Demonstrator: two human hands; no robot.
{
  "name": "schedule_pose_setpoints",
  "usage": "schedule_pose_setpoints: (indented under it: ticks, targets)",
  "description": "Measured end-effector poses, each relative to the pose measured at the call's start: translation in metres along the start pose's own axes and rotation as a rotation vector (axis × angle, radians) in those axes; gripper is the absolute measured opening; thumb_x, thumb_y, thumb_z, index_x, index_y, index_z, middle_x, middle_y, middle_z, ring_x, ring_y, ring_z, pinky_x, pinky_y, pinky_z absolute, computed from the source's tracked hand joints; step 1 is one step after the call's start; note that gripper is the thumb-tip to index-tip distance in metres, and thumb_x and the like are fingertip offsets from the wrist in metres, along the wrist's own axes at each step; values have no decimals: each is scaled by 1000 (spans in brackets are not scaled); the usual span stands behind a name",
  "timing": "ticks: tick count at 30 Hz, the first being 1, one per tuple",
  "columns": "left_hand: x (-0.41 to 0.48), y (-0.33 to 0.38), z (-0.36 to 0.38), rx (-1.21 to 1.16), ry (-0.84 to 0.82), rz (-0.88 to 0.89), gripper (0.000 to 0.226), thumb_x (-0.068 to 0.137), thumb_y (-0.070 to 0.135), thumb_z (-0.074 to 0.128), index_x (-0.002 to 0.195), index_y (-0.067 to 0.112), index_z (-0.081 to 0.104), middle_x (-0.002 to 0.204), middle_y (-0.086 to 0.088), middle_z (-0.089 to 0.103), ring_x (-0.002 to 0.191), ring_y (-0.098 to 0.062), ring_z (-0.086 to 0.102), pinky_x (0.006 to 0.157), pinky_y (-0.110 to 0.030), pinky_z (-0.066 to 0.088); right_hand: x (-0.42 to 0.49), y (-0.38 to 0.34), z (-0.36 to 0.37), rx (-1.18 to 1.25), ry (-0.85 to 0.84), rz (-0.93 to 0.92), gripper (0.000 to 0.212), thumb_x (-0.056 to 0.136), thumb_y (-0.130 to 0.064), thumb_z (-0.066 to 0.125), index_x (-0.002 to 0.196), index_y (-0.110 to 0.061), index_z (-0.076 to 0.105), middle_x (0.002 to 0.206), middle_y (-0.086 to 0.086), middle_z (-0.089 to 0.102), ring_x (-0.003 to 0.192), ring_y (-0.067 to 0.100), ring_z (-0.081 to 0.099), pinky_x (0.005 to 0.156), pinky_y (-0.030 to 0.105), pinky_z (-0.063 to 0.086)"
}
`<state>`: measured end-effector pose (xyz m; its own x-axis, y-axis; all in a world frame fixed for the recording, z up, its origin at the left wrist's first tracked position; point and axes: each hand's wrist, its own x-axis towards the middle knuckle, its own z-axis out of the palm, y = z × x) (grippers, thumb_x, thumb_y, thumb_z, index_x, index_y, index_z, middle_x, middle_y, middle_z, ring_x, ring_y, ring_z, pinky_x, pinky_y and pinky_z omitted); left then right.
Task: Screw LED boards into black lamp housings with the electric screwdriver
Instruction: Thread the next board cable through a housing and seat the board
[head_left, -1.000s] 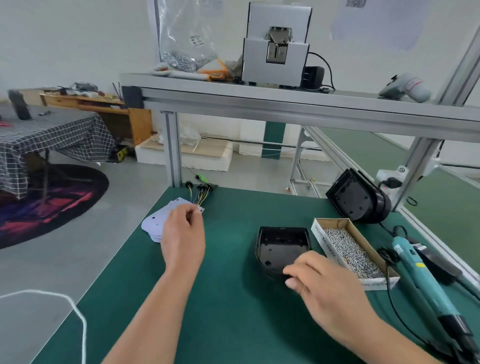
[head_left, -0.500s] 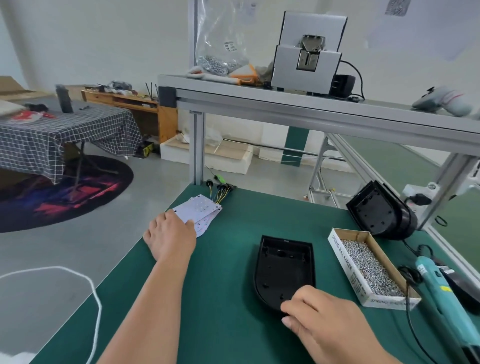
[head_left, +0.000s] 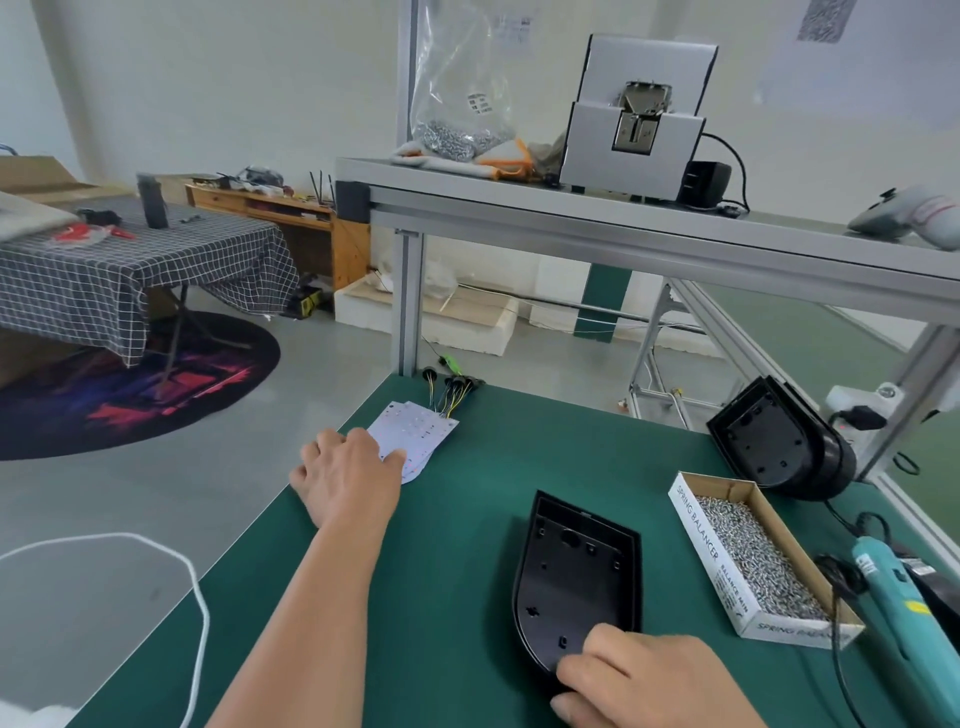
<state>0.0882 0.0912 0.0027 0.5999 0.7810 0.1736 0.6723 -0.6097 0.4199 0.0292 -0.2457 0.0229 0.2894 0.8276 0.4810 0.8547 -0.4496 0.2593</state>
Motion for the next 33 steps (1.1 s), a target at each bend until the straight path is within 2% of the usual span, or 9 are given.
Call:
schedule_pose_setpoints:
  ticks: [7,12,16,18,20,22,25,29,33]
  targets:
    - [-3,4,-4,-111,0,-36,38,94,37,69,122,14,59,129,-11,53,119,-33,44,96,-45,41,-4,2,-3,115,12,23,13,82,-47,70,75,-36,71,67,-10,50,50,8,45,37,22,39]
    - [-4,10,-8,-555,15,-15,32,99,13,51,130,18,59,124,-7,60,89,-29,55,73,-38,45,-5,8,-4,197,52,77,18,85,-50,66,85,-35,76,75,-13,58,53,7,48,43,19,36]
    - [-12,16,-13,-1017,-241,-62,27,78,10,55,102,14,66,89,-6,67,71,-24,51,64,-34,39,-6,18,-4,350,86,175,19,92,-49,68,98,-33,77,87,-17,62,60,-1,48,50,13,39]
    - [-17,19,-16,-1174,-413,-73,38,66,13,58,102,10,71,93,-12,73,75,-26,60,66,-35,44,-7,24,-4,459,118,260,21,96,-51,67,102,-33,75,92,-20,62,61,-8,44,55,10,38]
    - [-19,20,-18,-1264,-604,-55,51,62,10,56,108,13,78,105,-11,80,84,-29,71,72,-35,52,-7,31,-2,565,153,345,23,100,-54,63,107,-35,73,94,-20,63,57,-3,47,54,18,44]
    - [-23,21,-19,-1266,-749,8,56,61,8,54,111,15,78,106,-8,81,89,-28,73,72,-33,55,-4,38,1,647,191,434,18,101,-51,63,108,-37,72,94,-16,65,57,8,53,57,26,47]
    - [-33,23,-21,-1193,-868,121,53,60,7,51,109,10,70,94,-5,75,80,-24,64,61,-25,46,4,55,8,651,203,589,10,100,-37,69,106,-44,71,94,-10,68,73,15,62,67,18,46]
    - [-43,26,-30,-1083,-1079,244,42,64,9,52,101,14,71,93,-12,71,77,-26,62,60,-27,46,17,86,25,706,189,747,37,99,-18,71,118,-50,64,110,-19,66,96,11,64,83,21,50]
    - [-46,26,-37,-1074,-1250,299,35,65,9,61,98,15,73,97,-18,72,78,-31,67,64,-30,52,31,116,40,666,94,769,64,101,-5,62,154,-34,42,133,-22,50,114,3,57,99,32,50]
